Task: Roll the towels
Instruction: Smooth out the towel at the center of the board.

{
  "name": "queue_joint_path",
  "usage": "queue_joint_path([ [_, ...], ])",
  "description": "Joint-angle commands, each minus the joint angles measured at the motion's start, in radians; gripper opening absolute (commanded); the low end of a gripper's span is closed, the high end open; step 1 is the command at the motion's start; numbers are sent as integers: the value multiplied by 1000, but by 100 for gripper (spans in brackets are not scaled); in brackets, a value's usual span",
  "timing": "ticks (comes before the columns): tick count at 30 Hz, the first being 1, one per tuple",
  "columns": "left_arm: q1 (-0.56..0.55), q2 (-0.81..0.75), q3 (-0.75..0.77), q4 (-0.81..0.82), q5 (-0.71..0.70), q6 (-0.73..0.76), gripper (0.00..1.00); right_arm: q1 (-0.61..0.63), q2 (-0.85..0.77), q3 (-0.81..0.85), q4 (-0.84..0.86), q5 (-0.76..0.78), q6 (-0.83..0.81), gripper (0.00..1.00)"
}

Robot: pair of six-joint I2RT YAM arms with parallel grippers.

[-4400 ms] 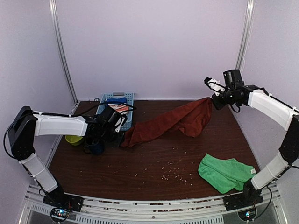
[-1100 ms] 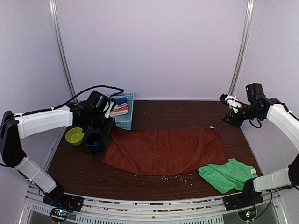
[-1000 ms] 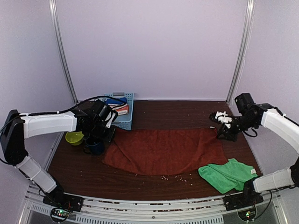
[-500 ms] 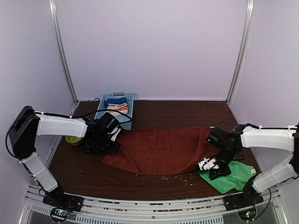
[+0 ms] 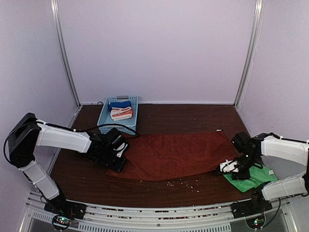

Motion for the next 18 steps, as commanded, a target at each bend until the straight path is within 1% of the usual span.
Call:
queue_joint_path([
  [1, -57, -53, -92, -57, 14, -96, 0, -46, -42, -44, -70, 124, -81, 9],
  [2, -67, -69, -107, -63, 13, -116, 0, -50, -64, -33, -94, 120, -87, 9],
  [5, -101, -123, -142, -91, 10, -179, 0, -61, -156, 22, -182, 117, -128, 15],
  [8, -130, -182, -151, -138, 19, -216, 0, -67, -237, 100, -251, 94, -153, 18],
  [12, -140, -260, -91, -249, -35, -220, 0, -67, -239, 214, -313, -8, -119, 26],
  [14, -139, -280, -35, -292, -86, -204, 0, -68, -205, 270, -281, -64, -56, 27],
  [15, -137, -278, 0, -309, -106, -194, 1, -69, -183, 291, -237, -77, -12, 27],
  [17, -121, -256, 64, -338, -131, -171, 10, -74, -117, 332, -115, -65, 111, 27],
  [18, -108, -242, 94, -349, -147, -161, 17, -87, -64, 357, -56, -58, 164, 27],
])
